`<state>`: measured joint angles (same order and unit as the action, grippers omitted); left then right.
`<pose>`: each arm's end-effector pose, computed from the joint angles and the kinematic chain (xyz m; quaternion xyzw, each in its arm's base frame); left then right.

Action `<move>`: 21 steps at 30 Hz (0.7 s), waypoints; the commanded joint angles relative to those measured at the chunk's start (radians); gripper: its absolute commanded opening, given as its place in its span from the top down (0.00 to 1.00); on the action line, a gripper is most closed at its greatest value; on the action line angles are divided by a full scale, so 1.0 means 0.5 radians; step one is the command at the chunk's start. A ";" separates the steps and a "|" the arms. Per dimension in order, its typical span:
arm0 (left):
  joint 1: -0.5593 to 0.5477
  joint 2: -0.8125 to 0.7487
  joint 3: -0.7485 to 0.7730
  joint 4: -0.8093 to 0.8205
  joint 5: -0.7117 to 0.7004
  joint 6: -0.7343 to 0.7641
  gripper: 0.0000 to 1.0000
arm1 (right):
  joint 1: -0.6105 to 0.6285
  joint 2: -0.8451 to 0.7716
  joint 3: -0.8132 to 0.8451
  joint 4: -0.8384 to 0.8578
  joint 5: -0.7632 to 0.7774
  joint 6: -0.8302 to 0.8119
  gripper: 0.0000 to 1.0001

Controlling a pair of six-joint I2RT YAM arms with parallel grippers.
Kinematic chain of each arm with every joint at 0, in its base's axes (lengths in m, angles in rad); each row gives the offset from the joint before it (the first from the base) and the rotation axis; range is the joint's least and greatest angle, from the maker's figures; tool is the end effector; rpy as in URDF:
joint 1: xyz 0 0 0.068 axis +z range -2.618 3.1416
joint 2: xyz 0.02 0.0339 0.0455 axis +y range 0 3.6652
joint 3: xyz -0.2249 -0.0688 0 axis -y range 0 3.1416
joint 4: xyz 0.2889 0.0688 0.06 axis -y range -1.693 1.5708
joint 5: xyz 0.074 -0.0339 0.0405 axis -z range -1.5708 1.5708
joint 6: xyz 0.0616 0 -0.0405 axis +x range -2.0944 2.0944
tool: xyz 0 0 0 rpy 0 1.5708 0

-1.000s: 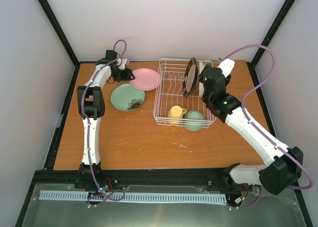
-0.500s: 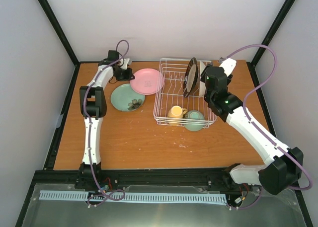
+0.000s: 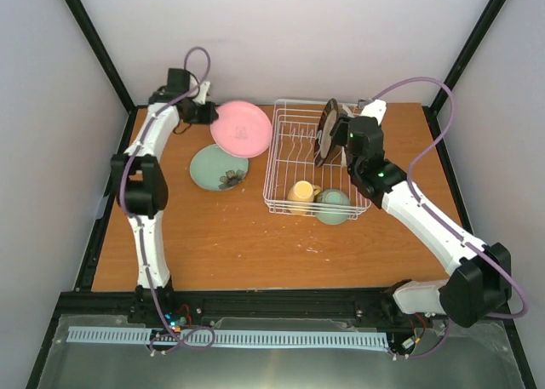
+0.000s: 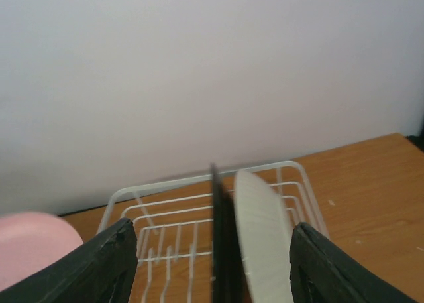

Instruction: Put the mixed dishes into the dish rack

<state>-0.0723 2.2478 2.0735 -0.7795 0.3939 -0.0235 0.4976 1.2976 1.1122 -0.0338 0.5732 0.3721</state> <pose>0.5284 -0.0620 0.1910 0.0822 0.9326 -0.2005 0.2885 0.3473 0.1506 0.3084 0.1296 0.7580 0.0527 0.6371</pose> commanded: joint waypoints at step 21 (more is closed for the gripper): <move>-0.021 -1.533 -0.942 0.387 -0.211 0.151 0.99 | -0.016 0.250 0.295 0.237 -2.168 -0.034 0.26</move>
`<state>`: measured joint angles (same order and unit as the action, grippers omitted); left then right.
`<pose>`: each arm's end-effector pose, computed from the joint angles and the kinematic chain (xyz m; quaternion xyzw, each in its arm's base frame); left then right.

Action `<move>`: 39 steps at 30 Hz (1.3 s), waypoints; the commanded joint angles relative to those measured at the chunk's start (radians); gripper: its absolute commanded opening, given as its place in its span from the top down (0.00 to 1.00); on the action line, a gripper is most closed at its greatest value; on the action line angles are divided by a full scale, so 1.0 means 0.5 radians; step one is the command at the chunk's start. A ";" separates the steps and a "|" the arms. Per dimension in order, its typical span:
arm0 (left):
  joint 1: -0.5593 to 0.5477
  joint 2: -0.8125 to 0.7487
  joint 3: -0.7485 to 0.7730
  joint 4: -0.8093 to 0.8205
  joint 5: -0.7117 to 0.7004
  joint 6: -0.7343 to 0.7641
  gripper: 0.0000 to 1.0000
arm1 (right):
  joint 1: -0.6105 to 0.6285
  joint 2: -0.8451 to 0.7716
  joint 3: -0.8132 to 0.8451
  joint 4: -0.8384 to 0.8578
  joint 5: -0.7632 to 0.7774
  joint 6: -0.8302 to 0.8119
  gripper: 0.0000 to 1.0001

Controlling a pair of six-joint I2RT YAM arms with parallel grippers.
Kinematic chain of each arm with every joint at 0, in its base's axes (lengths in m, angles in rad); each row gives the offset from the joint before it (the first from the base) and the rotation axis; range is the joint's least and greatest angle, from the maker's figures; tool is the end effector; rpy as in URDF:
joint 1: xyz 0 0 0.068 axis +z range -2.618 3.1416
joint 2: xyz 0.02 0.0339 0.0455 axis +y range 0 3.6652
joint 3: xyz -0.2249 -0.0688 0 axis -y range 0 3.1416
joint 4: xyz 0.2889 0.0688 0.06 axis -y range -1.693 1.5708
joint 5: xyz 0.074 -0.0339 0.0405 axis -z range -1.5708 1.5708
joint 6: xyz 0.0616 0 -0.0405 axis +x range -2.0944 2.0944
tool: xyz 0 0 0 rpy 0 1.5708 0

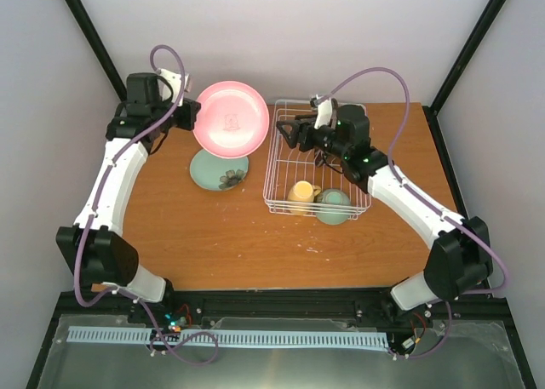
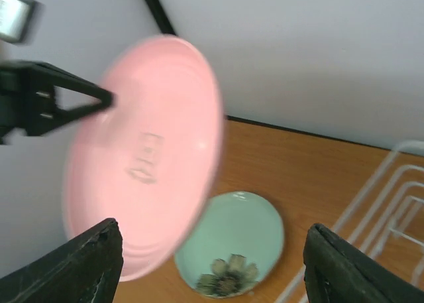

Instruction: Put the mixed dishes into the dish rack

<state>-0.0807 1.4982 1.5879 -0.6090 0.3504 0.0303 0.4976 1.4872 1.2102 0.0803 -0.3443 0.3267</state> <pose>0.3975 -0.0534 0.3580 0.1346 0.8455 -0.1632 0.4902 0.3635 0.2211 0.2905 -0.1733 0.7496 0.3717 0.5195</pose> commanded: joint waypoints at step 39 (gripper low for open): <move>-0.006 -0.235 -0.219 0.426 0.333 -0.152 0.99 | -0.036 0.601 0.465 0.656 -1.407 0.896 0.87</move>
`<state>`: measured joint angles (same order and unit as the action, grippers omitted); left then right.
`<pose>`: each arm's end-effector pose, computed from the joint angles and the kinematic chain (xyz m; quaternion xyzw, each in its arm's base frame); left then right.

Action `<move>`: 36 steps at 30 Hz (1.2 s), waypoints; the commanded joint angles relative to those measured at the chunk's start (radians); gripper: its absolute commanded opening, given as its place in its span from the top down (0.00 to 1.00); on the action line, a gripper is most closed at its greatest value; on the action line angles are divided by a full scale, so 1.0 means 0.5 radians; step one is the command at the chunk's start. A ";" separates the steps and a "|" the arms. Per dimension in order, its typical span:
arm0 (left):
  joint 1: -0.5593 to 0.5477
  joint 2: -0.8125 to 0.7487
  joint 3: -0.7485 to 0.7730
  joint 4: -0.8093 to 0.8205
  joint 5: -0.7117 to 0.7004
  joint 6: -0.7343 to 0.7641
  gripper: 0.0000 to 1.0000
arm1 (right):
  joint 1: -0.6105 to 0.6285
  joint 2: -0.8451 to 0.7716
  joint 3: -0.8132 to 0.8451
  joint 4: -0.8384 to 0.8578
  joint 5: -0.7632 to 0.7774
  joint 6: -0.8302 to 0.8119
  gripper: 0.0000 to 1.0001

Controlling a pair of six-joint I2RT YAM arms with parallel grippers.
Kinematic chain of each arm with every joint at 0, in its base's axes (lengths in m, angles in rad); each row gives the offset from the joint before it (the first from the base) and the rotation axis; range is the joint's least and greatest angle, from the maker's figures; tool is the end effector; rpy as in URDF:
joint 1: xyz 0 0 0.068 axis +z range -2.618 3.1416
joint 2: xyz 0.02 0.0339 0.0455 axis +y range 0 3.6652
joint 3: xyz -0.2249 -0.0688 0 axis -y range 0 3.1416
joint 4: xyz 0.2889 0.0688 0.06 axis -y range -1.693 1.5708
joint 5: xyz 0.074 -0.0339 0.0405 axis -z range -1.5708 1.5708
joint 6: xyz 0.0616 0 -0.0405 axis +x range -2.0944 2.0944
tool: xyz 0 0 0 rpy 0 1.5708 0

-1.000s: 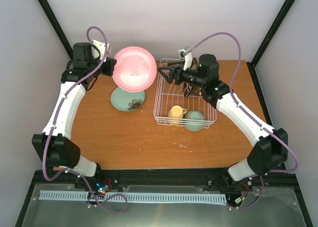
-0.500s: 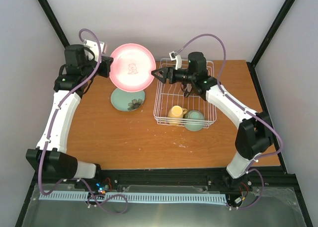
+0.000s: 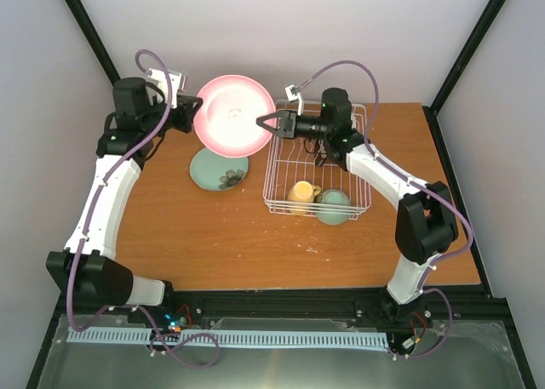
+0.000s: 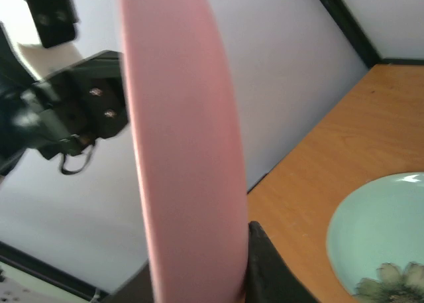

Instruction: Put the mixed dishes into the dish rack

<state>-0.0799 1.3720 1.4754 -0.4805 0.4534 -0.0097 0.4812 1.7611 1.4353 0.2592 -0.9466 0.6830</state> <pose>0.3737 -0.0570 0.3758 0.1545 0.8010 -0.2102 0.5388 0.3892 0.2596 0.2914 -0.2444 0.6780 0.6124 0.3249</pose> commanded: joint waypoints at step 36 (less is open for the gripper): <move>-0.006 -0.557 -0.497 0.623 -1.069 -0.027 0.00 | 0.128 -0.633 -0.373 -0.660 2.538 -0.398 0.97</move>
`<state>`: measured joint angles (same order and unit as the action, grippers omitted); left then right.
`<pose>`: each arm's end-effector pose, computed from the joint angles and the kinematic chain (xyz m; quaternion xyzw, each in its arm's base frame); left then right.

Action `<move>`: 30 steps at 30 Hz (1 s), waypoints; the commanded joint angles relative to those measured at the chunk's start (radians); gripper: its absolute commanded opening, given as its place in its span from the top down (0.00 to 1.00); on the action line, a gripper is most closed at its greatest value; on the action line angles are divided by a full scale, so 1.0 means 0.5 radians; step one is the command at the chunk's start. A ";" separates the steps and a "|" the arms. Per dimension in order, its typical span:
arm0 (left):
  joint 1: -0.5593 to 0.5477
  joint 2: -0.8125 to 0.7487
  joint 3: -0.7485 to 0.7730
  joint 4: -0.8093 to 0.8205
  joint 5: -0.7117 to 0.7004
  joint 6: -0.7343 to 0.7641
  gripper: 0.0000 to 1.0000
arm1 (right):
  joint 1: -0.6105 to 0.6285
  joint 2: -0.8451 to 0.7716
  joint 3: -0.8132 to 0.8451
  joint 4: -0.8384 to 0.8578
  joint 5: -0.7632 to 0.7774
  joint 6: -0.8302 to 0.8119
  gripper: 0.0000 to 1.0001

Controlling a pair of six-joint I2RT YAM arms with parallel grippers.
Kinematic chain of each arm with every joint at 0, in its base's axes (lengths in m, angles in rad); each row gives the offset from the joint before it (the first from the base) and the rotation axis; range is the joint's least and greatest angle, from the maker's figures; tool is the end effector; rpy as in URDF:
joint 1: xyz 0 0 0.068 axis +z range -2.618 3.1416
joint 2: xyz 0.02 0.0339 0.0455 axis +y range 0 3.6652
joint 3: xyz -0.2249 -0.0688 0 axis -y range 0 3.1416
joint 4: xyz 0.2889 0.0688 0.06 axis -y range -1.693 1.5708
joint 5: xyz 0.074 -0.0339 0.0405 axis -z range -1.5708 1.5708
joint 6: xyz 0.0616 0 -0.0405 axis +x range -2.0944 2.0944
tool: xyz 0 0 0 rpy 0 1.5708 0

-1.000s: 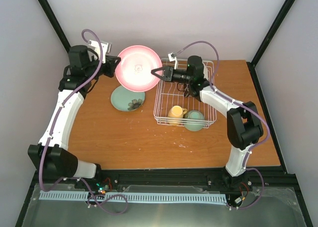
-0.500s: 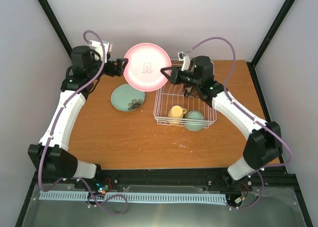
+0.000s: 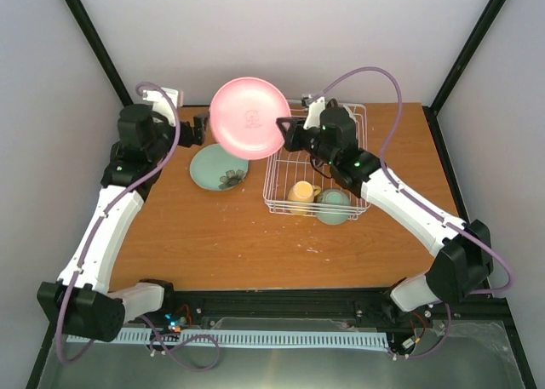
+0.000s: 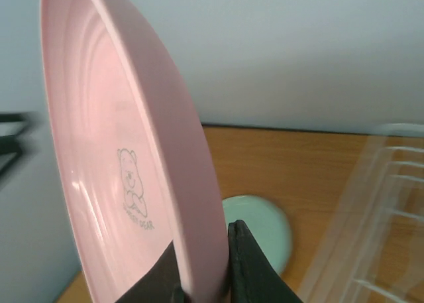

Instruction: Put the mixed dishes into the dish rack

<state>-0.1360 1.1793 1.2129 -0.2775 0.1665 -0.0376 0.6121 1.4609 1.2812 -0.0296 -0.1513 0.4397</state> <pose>0.3470 -0.0578 0.3585 0.0898 0.7817 -0.1185 0.6057 0.3403 0.2502 0.3164 -0.1141 0.7679 0.3658 0.5133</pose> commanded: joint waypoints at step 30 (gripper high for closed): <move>0.106 0.133 0.165 0.016 -0.695 0.190 0.00 | 0.190 0.643 0.546 -1.074 2.498 0.446 0.97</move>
<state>-0.0811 1.2415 1.2472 -0.2520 -0.1509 0.0216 0.6910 1.7374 1.4883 -0.4728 0.9314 0.5797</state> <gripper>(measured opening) 0.997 0.088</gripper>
